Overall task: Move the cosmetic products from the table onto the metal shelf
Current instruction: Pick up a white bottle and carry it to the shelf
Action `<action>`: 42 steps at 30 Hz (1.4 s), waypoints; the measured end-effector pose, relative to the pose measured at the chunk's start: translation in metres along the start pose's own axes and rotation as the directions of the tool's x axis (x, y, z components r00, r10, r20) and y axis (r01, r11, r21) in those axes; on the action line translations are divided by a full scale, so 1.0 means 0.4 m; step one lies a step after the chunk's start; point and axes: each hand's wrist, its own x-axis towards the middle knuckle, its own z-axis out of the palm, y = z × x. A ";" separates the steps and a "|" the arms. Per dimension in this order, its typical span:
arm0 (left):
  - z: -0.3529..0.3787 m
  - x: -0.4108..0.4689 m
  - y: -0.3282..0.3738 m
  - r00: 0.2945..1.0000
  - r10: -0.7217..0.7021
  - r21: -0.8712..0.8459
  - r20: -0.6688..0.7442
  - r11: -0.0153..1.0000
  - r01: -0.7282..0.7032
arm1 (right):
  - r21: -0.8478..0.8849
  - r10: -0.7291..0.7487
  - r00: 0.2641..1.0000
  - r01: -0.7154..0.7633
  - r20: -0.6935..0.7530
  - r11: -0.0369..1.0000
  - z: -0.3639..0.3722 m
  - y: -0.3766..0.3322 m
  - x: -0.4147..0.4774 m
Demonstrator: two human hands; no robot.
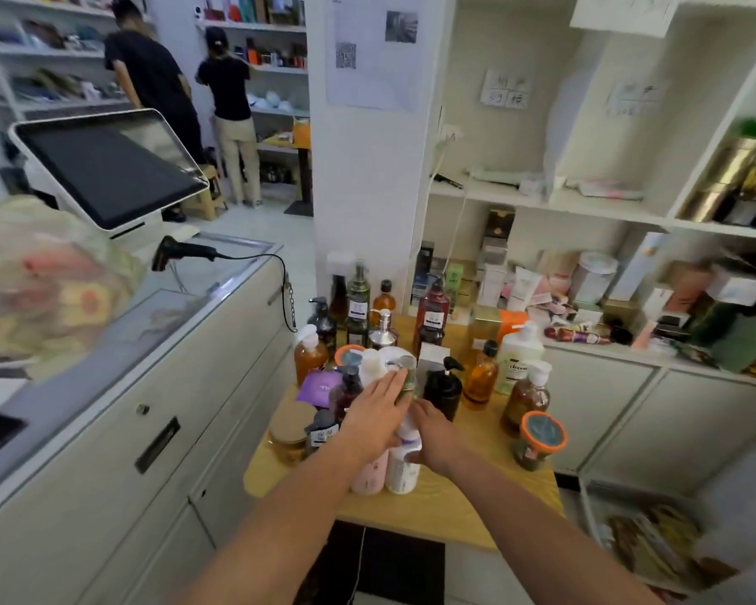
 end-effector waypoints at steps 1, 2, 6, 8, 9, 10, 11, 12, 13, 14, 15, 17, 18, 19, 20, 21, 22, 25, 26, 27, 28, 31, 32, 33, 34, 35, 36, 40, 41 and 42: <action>0.001 -0.001 0.001 1.000 0.001 0.004 0.000 1.000 -0.001 | -0.003 0.005 1.000 -0.005 -0.021 1.000 0.001 0.001 0.001; 0.004 -0.001 0.002 1.000 0.002 0.005 -0.004 1.000 -0.002 | 0.000 0.011 0.999 -0.011 -0.040 1.000 0.002 0.002 0.002; 0.011 0.000 0.011 1.000 0.002 -0.007 -0.010 1.000 -0.002 | 0.057 0.048 0.995 -0.043 -0.082 0.997 -0.002 0.010 0.001; 0.014 0.006 0.019 1.000 0.005 -0.045 -0.002 0.999 -0.005 | 0.082 0.070 0.995 -0.064 -0.068 0.995 -0.006 0.015 0.000; 0.018 0.011 0.022 1.000 0.012 -0.081 0.001 0.997 -0.012 | 0.093 0.076 0.995 -0.071 -0.058 0.993 -0.008 0.019 0.000; 0.022 0.016 0.027 1.000 0.017 -0.118 0.005 0.993 -0.017 | 0.107 0.080 0.996 -0.074 -0.050 0.991 -0.010 0.023 0.000; 0.025 0.020 0.031 1.000 0.018 -0.152 0.005 0.988 -0.017 | 0.123 0.081 0.996 -0.075 -0.044 0.990 -0.012 0.028 0.000; 0.028 0.023 0.036 1.000 0.016 -0.189 0.010 0.982 -0.014 | 0.139 0.084 0.996 -0.078 -0.043 0.987 -0.016 0.032 -0.002; 0.031 0.027 0.040 1.000 0.013 -0.222 0.019 0.975 -0.009 | 0.156 0.089 0.995 -0.081 -0.046 0.985 -0.023 0.037 -0.004; 0.034 0.031 0.044 0.999 0.012 -0.256 0.033 0.967 -0.003 | 0.173 0.093 0.994 -0.084 -0.048 0.981 -0.031 0.043 -0.007; 0.037 0.036 0.047 0.999 0.007 -0.295 0.052 0.955 0.009 | 0.188 0.096 0.994 -0.084 -0.056 0.979 -0.041 0.049 -0.012; 0.044 0.051 0.056 0.997 -0.021 -0.431 0.076 0.901 0.052 | 0.223 0.101 0.992 -0.080 -0.082 0.972 -0.068 0.063 -0.022; 0.049 0.060 0.064 0.996 -0.040 -0.525 0.080 0.848 0.076 | 0.246 0.103 0.990 -0.076 -0.099 0.966 -0.085 0.071 -0.029; 0.047 0.067 0.078 0.994 -0.062 -0.632 0.089 0.768 0.104 | 0.269 0.111 0.987 -0.076 -0.115 0.960 -0.102 0.078 -0.037; 0.045 0.076 0.095 0.993 -0.078 -0.727 0.091 0.676 0.120 | 0.294 0.122 0.984 -0.079 -0.129 0.953 -0.120 0.087 -0.046; 0.041 0.086 0.114 0.992 -0.088 -0.799 0.089 0.588 0.124 | 0.313 0.137 0.981 -0.087 -0.140 0.946 -0.137 0.095 -0.057; 0.035 0.097 0.131 0.992 -0.089 -0.849 0.090 0.514 0.123 | 0.325 0.155 0.976 -0.097 -0.156 0.941 -0.153 0.103 -0.068; 0.025 0.123 0.179 0.993 -0.030 -0.915 0.110 0.388 0.113 | 0.356 0.224 0.952 -0.140 -0.208 0.924 -0.188 0.138 -0.111; 0.027 0.129 0.196 0.994 -0.007 -0.910 0.111 0.402 0.105 | 0.377 0.253 0.942 -0.156 -0.221 0.913 -0.197 0.152 -0.128; 0.038 0.134 0.212 0.993 0.006 -0.894 0.118 0.436 0.104 | 0.402 0.285 0.930 -0.176 -0.230 0.898 -0.206 0.166 -0.147; 0.045 0.136 0.232 0.992 0.015 -0.881 0.129 0.461 0.107 | 0.423 0.316 0.919 -0.196 -0.236 0.885 -0.216 0.179 -0.170; 0.049 0.147 0.307 0.994 0.016 -0.876 0.108 0.475 0.088 | 0.468 0.406 0.878 -0.256 -0.253 0.846 -0.239 0.226 -0.239; 0.040 0.152 0.337 0.996 0.032 -0.877 0.083 0.476 0.058 | 0.499 0.437 0.860 -0.267 -0.264 0.825 -0.245 0.245 -0.267; 0.034 0.158 0.368 0.996 0.057 -0.878 0.062 0.477 0.027 | 0.531 0.471 0.838 -0.276 -0.275 0.801 -0.252 0.263 -0.300; 0.023 0.161 0.400 0.996 0.081 -0.879 0.043 0.478 -0.001 | 0.564 0.502 0.817 -0.281 -0.285 0.776 -0.256 0.284 -0.333; 0.011 0.162 0.435 0.994 0.105 -0.882 0.041 0.471 -0.013 | 0.604 0.532 0.797 -0.281 -0.287 0.746 -0.257 0.305 -0.368; 0.002 0.163 0.471 0.992 0.120 -0.883 0.029 0.468 -0.031 | 0.653 0.563 0.780 -0.279 -0.274 0.704 -0.251 0.329 -0.405; -0.035 0.159 0.623 0.974 0.227 -0.884 -0.019 0.452 -0.123 | 0.816 0.659 0.750 -0.340 -0.065 0.467 -0.220 0.398 -0.583; -0.050 0.154 0.661 0.962 0.274 -0.888 -0.022 0.437 -0.145 | 0.819 0.665 0.747 -0.382 0.001 0.428 -0.204 0.418 -0.630; -0.066 0.149 0.699 0.946 0.322 -0.889 -0.025 0.426 -0.168 | 0.803 0.678 0.732 -0.444 0.070 0.397 -0.189 0.435 -0.680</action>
